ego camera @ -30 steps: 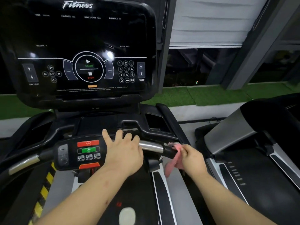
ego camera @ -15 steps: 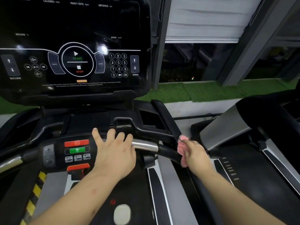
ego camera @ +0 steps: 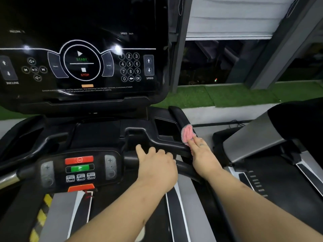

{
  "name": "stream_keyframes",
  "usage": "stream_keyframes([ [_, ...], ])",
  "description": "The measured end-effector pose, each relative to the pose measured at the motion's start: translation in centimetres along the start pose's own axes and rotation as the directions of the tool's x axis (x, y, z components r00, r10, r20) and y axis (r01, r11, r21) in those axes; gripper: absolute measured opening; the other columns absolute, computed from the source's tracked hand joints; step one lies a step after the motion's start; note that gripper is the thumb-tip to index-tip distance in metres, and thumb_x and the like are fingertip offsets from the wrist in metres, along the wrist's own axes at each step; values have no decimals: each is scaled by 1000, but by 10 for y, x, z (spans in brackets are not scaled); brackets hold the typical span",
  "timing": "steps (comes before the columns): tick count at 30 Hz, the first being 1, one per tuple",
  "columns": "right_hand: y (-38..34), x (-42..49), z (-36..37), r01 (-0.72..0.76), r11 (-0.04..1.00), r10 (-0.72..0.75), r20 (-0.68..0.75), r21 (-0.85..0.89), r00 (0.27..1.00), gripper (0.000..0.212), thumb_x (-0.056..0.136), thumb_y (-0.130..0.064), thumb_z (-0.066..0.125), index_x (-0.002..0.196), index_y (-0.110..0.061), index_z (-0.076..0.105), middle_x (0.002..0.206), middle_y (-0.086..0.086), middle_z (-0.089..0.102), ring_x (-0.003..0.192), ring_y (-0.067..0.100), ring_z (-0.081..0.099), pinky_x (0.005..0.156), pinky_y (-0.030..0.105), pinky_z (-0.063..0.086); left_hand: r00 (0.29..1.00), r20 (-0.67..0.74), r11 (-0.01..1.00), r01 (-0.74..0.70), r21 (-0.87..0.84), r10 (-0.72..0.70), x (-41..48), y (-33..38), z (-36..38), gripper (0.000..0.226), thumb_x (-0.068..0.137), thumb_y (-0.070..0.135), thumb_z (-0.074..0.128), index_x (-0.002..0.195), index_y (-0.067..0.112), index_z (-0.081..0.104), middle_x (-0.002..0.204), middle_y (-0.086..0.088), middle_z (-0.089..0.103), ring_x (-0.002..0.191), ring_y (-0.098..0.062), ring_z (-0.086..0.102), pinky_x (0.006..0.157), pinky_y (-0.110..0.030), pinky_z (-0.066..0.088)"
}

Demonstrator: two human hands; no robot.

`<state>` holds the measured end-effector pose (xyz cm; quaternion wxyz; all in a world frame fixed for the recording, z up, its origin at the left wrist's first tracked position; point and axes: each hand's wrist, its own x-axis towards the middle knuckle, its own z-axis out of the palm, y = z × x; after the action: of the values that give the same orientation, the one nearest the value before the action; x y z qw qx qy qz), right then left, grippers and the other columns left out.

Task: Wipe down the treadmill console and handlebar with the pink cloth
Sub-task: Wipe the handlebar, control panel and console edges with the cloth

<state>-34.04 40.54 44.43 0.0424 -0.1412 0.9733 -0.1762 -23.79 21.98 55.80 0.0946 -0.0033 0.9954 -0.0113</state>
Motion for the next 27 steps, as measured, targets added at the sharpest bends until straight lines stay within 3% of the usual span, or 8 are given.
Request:
stream_keyframes([
  [4,-1,-2,-5,19,1000,-19,9,20,1000,65,103,-6,45,161,-23,23,169,3,15,156,23,9,127,37,14,1000,5,1000,4,16,-4,9,3,-3,30,103,39,35,95,27,62,84,6,55,85,-22,54,104,-58,23],
  [7,8,-30,-10,19,1000,-19,98,7,995,98,87,-5,69,163,-20,10,170,2,5,156,19,6,126,29,13,1000,3,999,-22,23,22,9,1,-2,30,103,40,35,93,27,60,84,5,58,79,-21,54,84,-47,31],
  [10,16,-54,-14,-70,995,58,160,66,985,121,71,2,80,163,-26,7,170,-7,-1,155,12,8,123,22,18,999,-29,999,-35,33,36,8,0,0,31,103,41,34,92,28,60,83,5,58,78,-19,56,85,-45,36],
  [13,19,-48,-15,-73,995,58,196,67,979,127,65,2,85,163,-24,9,168,-9,0,155,10,6,117,11,5,999,-34,999,-38,32,39,9,1,0,33,103,42,33,90,28,59,82,5,59,78,-20,57,86,-46,39],
  [15,19,-29,-10,-22,999,15,159,44,987,122,69,-1,85,163,-22,10,167,-7,3,155,13,4,118,12,2,998,-45,998,-44,42,46,9,2,0,34,103,42,32,91,27,60,84,5,61,79,-20,58,86,-45,39],
  [18,15,7,-1,35,999,-35,74,6,997,102,85,-5,75,163,-21,12,170,1,4,157,21,4,126,28,11,996,-67,997,-50,53,53,11,2,4,37,103,43,30,93,27,62,87,5,64,83,-21,60,87,-45,41],
  [22,6,54,-3,55,998,-56,73,25,996,83,92,1,54,162,-16,13,170,7,4,157,24,2,126,28,6,994,-79,996,-76,51,80,12,0,8,40,104,44,26,96,28,62,92,4,65,87,-24,60,83,-44,37],
  [27,-12,100,-11,40,999,-39,79,-19,996,84,97,-6,57,162,-10,4,170,13,-4,157,27,-3,125,27,-2,995,-69,998,-66,13,67,13,0,5,40,104,45,27,97,29,63,92,6,64,88,-21,60,82,-42,36],
])
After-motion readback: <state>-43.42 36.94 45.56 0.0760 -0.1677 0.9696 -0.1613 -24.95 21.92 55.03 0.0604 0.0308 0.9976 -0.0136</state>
